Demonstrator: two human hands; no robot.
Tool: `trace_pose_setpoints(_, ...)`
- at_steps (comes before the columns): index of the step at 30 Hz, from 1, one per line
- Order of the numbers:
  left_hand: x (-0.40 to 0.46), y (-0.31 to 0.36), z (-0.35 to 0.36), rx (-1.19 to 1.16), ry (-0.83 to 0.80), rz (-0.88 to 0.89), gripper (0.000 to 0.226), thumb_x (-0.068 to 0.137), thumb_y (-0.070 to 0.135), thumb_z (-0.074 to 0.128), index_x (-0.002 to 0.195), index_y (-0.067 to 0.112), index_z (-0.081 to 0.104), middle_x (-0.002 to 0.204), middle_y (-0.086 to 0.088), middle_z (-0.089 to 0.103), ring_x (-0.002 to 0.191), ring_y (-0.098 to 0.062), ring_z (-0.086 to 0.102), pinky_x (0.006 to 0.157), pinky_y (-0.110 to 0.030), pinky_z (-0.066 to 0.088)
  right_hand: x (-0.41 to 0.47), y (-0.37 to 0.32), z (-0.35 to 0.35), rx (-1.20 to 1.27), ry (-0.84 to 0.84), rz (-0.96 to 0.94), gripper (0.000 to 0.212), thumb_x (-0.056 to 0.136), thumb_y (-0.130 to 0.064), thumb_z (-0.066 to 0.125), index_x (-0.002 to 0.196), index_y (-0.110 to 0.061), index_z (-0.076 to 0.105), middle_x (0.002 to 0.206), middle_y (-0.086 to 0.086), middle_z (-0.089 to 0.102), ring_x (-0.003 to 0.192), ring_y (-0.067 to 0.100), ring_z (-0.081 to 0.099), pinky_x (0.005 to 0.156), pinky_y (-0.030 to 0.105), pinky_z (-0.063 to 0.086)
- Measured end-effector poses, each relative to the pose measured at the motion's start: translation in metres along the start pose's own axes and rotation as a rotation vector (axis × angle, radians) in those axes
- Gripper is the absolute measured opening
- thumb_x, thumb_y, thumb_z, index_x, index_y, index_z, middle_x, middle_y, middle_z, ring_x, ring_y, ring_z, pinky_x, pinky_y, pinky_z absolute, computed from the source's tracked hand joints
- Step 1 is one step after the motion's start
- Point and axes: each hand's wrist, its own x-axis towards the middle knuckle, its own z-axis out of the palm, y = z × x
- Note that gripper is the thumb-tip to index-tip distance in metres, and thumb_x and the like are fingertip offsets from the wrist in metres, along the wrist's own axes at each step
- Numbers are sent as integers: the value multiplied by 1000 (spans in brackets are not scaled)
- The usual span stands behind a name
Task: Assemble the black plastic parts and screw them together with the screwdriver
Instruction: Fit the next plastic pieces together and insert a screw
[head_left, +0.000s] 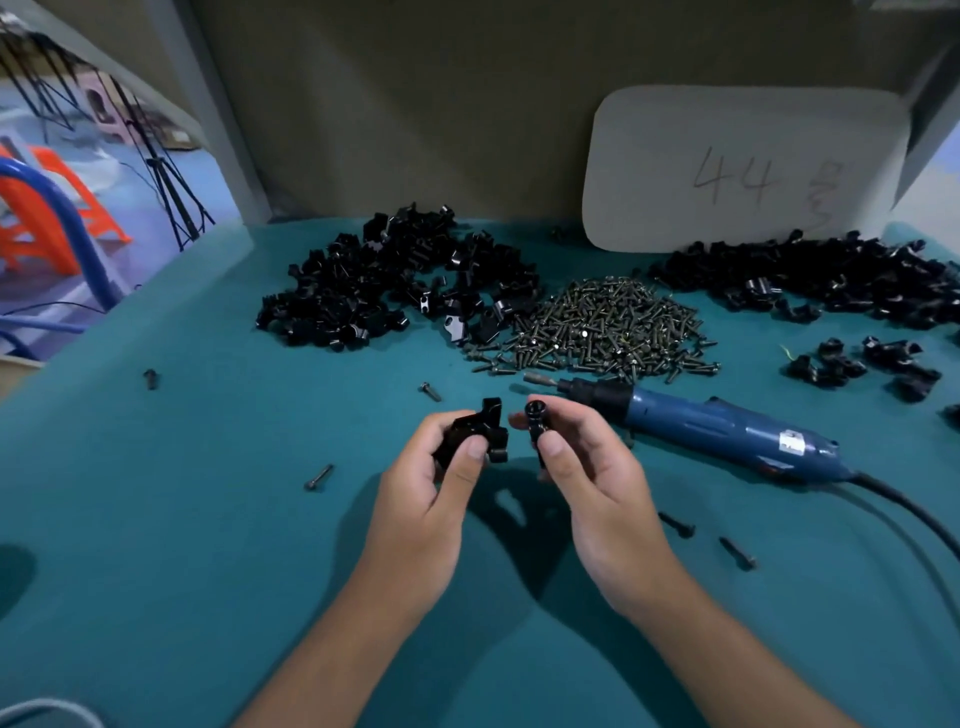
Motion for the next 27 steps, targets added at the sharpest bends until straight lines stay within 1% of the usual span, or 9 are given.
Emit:
trace_pose_setpoints(3, 0, -1, 0, 16, 13, -19, 23, 92, 59, 53, 111, 49, 61, 101, 19, 71, 93, 1, 66, 81, -12, 47, 0, 2, 1, 47, 12, -16, 29, 89, -45, 64, 118, -41, 70, 114, -3, 72, 101, 8, 66, 86, 24, 53)
trace_pose_setpoints(6, 0, -2, 1, 21, 13, -35, 25, 92, 58, 53, 116, 52, 56, 111, 19, 70, 106, -3, 66, 86, -14, 48, 1, 3, 0, 61, 29, -40, 29, 90, -37, 66, 118, -42, 71, 115, 4, 69, 100, 10, 66, 84, 23, 54)
trace_pose_setpoints(9, -1, -2, 2, 20, 8, -32, 30, 94, 54, 50, 123, 47, 54, 118, 17, 67, 114, -9, 64, 92, -23, 49, 0, 5, 1, 22, 5, -67, 31, 93, -30, 64, 124, -35, 69, 120, -5, 67, 110, 14, 65, 92, 32, 54)
trace_pose_setpoints(14, -3, 4, 2, 7, -52, -35, 37, 95, 49, 49, 131, 46, 54, 132, 17, 62, 128, -9, 57, 105, -34, 43, -1, 4, 3, 0, -14, -79, 32, 96, -23, 64, 126, -34, 67, 122, -11, 66, 113, 14, 64, 89, 25, 53)
trace_pose_setpoints(16, -4, 4, 1, 5, -70, -40, 41, 95, 48, 48, 135, 43, 53, 136, 16, 61, 131, -9, 54, 108, -37, 41, -1, 5, 3, -18, -12, -78, 32, 96, -25, 64, 127, -34, 67, 124, -11, 65, 116, 16, 63, 92, 31, 53)
trace_pose_setpoints(19, -5, 4, 1, -22, -76, -53, 44, 94, 47, 49, 137, 38, 53, 137, 11, 61, 129, -14, 57, 109, -41, 43, -1, 5, 2, -37, -12, -66, 34, 95, -25, 62, 128, -31, 67, 126, -11, 65, 120, 18, 62, 99, 42, 53)
trace_pose_setpoints(24, -5, 4, 1, -43, -74, -58, 44, 92, 52, 55, 134, 41, 54, 132, 6, 64, 123, -17, 61, 108, -49, 45, -1, 6, 2, -37, -13, -104, 32, 97, -19, 63, 128, -26, 67, 128, -8, 65, 124, 17, 60, 101, 34, 52)
trace_pose_setpoints(25, -4, 4, 1, -36, -65, -52, 44, 92, 54, 55, 134, 44, 53, 127, 10, 65, 118, -16, 62, 107, -46, 46, -1, 6, 1, -57, -10, -122, 31, 98, -20, 63, 128, -26, 66, 129, -8, 65, 127, 17, 59, 103, 31, 50)
trace_pose_setpoints(27, -2, 3, 0, -27, -41, -32, 43, 92, 56, 53, 134, 50, 52, 105, 13, 66, 95, -14, 65, 95, -33, 52, -2, 5, 1, -103, -7, -154, 30, 98, -24, 63, 127, -30, 66, 129, -11, 65, 129, 16, 57, 106, 28, 46)
